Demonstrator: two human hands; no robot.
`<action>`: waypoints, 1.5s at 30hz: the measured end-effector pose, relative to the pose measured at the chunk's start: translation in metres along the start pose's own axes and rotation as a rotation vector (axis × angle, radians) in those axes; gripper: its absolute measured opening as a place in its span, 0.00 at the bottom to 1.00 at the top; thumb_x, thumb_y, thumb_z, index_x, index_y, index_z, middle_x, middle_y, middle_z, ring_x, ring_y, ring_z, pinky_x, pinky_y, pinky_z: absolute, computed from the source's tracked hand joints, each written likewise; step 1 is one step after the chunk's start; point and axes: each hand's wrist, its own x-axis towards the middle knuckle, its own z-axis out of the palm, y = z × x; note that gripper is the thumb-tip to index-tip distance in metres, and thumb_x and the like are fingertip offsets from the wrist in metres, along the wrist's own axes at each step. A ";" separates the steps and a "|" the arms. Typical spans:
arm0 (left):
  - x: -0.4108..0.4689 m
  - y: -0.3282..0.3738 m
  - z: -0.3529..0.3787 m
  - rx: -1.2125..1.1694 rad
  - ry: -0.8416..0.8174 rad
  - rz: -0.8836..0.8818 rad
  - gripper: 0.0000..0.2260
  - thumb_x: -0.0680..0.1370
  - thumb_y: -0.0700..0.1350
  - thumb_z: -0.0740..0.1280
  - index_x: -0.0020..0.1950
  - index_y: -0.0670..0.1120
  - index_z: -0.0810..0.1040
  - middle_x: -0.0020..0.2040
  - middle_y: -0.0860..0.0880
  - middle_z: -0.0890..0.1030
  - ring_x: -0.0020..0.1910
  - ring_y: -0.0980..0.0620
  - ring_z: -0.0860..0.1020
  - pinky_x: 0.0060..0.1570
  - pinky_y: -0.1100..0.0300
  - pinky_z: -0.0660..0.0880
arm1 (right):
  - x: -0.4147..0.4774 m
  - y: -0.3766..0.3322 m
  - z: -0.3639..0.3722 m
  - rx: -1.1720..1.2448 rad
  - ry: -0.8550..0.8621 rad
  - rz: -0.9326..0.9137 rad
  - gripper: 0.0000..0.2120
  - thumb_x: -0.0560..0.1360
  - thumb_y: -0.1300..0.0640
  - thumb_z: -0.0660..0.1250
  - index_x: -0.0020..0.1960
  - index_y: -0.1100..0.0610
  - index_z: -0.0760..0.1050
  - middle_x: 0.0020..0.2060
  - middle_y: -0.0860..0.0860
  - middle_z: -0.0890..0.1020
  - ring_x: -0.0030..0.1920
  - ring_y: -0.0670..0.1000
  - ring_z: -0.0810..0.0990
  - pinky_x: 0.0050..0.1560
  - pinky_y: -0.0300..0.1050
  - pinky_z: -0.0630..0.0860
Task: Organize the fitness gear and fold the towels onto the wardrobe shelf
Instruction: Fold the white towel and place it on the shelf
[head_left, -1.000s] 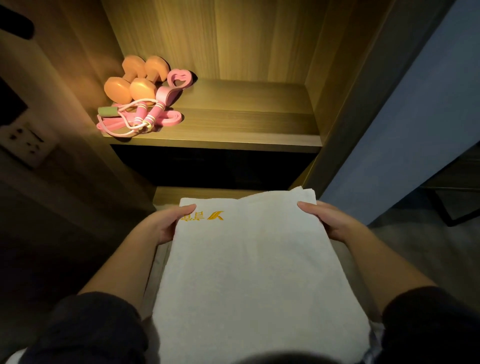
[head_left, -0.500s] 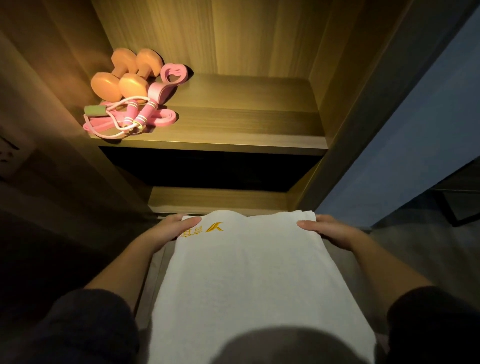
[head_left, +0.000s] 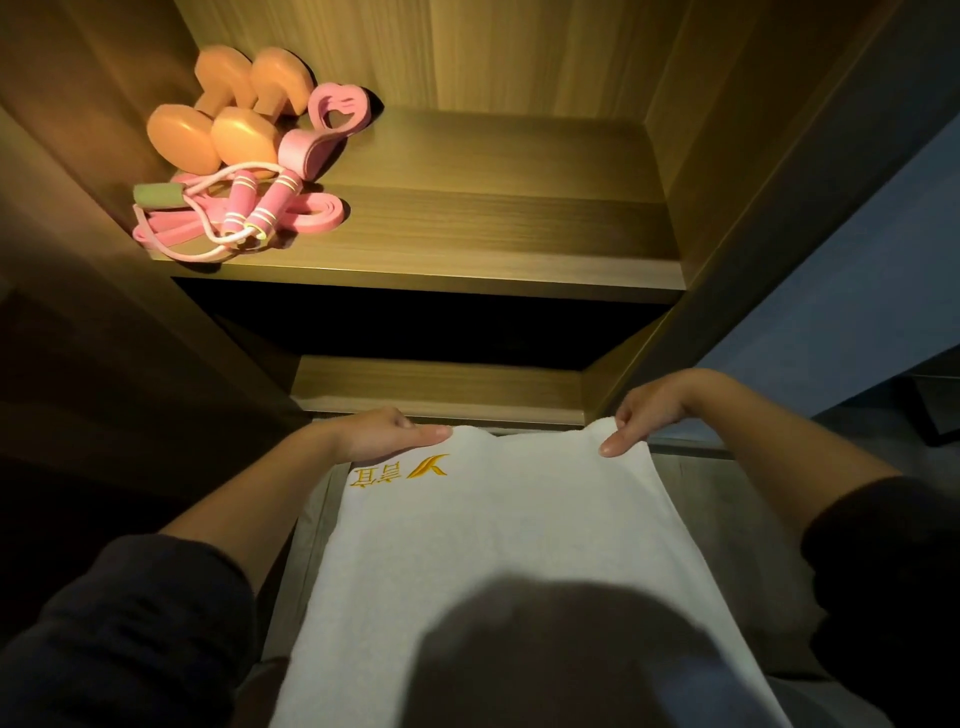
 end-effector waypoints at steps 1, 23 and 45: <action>0.001 -0.002 0.001 -0.008 -0.003 0.007 0.32 0.68 0.74 0.59 0.43 0.47 0.87 0.42 0.50 0.86 0.42 0.51 0.85 0.52 0.58 0.78 | 0.001 -0.001 -0.001 -0.038 0.034 -0.001 0.32 0.63 0.31 0.67 0.54 0.55 0.78 0.48 0.47 0.79 0.51 0.49 0.75 0.53 0.42 0.73; 0.003 0.011 -0.005 -0.010 -0.103 0.093 0.25 0.65 0.69 0.69 0.43 0.48 0.86 0.44 0.45 0.86 0.42 0.48 0.84 0.53 0.54 0.79 | 0.029 -0.046 0.007 0.322 -0.172 -0.265 0.09 0.75 0.51 0.72 0.52 0.53 0.81 0.53 0.54 0.84 0.52 0.56 0.83 0.52 0.45 0.80; -0.051 0.068 -0.037 0.402 -0.175 0.000 0.10 0.71 0.54 0.75 0.47 0.51 0.83 0.38 0.55 0.84 0.34 0.57 0.79 0.38 0.64 0.74 | -0.044 -0.069 -0.016 -0.063 -0.069 -0.127 0.09 0.70 0.49 0.76 0.50 0.48 0.84 0.44 0.45 0.85 0.40 0.47 0.82 0.43 0.38 0.77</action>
